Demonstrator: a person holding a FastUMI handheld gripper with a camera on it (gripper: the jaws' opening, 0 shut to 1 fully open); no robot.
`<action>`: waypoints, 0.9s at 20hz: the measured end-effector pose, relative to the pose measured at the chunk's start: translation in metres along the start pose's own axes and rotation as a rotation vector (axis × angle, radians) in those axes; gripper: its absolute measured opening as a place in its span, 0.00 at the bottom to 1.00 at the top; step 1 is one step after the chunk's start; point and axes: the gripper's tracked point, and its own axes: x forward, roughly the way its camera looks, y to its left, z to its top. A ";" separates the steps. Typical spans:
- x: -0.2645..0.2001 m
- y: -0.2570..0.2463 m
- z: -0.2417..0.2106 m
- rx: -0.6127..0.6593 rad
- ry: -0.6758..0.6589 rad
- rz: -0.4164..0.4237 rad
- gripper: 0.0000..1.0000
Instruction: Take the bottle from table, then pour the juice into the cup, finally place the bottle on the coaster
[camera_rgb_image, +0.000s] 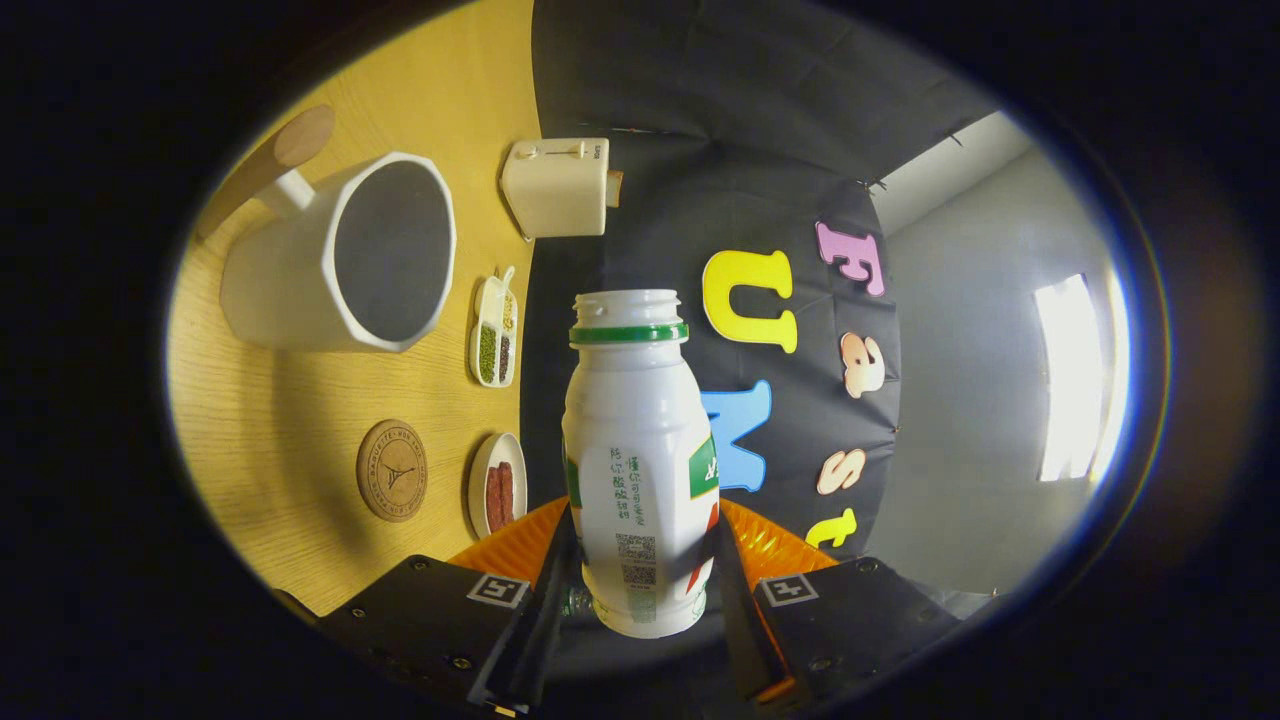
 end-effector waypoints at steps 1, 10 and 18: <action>0.000 0.001 0.000 -0.004 -0.002 0.000 0.69; 0.001 0.001 -0.002 -0.054 -0.017 -0.018 0.69; 0.002 0.001 -0.001 -0.066 -0.023 -0.024 0.69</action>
